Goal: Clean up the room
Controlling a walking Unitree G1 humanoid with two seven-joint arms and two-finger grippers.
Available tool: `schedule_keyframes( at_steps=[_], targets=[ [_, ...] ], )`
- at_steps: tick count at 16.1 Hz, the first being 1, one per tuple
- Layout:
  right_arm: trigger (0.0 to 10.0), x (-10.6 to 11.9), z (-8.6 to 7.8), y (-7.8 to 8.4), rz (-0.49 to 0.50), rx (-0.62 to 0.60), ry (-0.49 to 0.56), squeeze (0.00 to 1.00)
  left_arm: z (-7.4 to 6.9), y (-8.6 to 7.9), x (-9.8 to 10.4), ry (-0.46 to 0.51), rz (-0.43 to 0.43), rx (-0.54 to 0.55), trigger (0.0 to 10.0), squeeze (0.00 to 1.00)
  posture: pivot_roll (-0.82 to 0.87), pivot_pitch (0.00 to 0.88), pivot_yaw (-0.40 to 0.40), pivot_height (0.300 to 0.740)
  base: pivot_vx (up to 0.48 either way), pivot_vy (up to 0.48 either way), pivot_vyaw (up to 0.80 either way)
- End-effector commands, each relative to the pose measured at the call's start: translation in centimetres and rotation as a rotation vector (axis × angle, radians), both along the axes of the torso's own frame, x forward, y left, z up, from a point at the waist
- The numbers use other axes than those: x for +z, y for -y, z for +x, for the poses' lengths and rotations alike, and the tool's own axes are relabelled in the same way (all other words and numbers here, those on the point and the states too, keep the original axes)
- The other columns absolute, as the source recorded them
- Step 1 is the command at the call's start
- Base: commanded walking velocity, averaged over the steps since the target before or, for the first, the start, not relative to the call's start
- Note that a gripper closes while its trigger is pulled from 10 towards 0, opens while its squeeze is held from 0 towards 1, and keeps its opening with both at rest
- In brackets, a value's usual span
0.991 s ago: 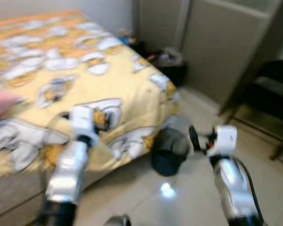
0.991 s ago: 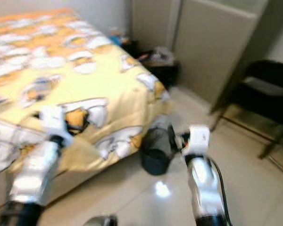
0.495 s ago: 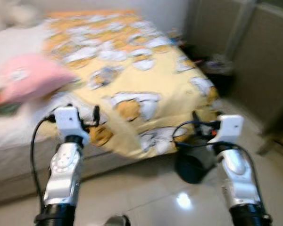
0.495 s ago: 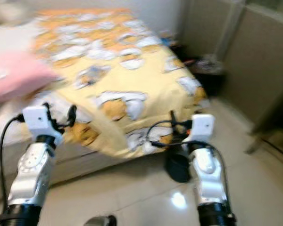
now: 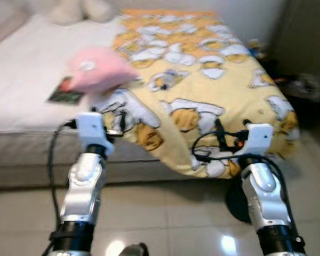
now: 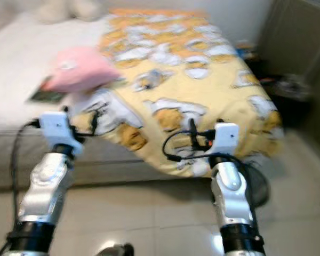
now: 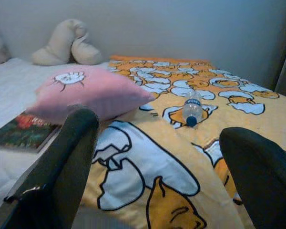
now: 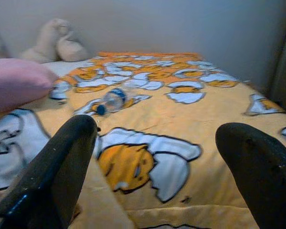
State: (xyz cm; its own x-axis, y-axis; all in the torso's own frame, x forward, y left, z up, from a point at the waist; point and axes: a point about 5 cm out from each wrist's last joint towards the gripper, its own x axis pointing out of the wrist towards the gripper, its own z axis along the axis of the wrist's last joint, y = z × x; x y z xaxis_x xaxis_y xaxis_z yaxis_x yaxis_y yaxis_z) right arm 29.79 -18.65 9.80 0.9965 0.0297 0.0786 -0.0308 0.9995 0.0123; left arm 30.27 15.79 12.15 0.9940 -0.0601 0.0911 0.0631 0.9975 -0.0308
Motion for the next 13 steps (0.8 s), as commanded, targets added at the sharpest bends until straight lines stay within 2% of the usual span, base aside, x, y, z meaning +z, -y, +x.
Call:
schedule_keyframes(
  at_steps=[1,2,5,12,13],
  targets=[
    [10.0,0.2,0.1,0.6,-0.014,-0.050,0.010,0.30,0.2,-0.6,0.1,-0.002,0.021,0.027,10.0,0.00,-0.05,0.000,0.000,0.736,0.000,0.000,0.58],
    [10.0,-0.1,0.0,1.1,0.000,-0.102,-0.014,0.00,0.4,-1.3,-0.1,-0.011,0.025,0.065,10.0,0.00,-0.06,0.000,0.001,0.736,0.000,0.000,0.00],
    [10.0,-0.2,0.2,1.1,0.014,-0.113,-0.023,0.00,0.6,-1.0,-0.2,-0.031,0.012,0.039,10.0,0.00,-0.06,0.000,0.006,0.736,0.000,0.000,0.00],
    [10.0,-0.4,0.1,0.3,-0.010,-0.080,-0.031,0.00,0.9,-0.3,0.4,0.004,0.022,0.008,10.0,0.00,-0.06,0.000,0.015,0.736,0.480,0.000,0.00],
    [10.0,-0.3,0.1,-0.2,0.008,-0.043,-0.025,0.00,1.1,-0.3,0.5,0.008,0.021,0.004,10.0,0.00,-0.06,0.000,0.015,0.736,0.480,0.000,0.00]
  ],
)
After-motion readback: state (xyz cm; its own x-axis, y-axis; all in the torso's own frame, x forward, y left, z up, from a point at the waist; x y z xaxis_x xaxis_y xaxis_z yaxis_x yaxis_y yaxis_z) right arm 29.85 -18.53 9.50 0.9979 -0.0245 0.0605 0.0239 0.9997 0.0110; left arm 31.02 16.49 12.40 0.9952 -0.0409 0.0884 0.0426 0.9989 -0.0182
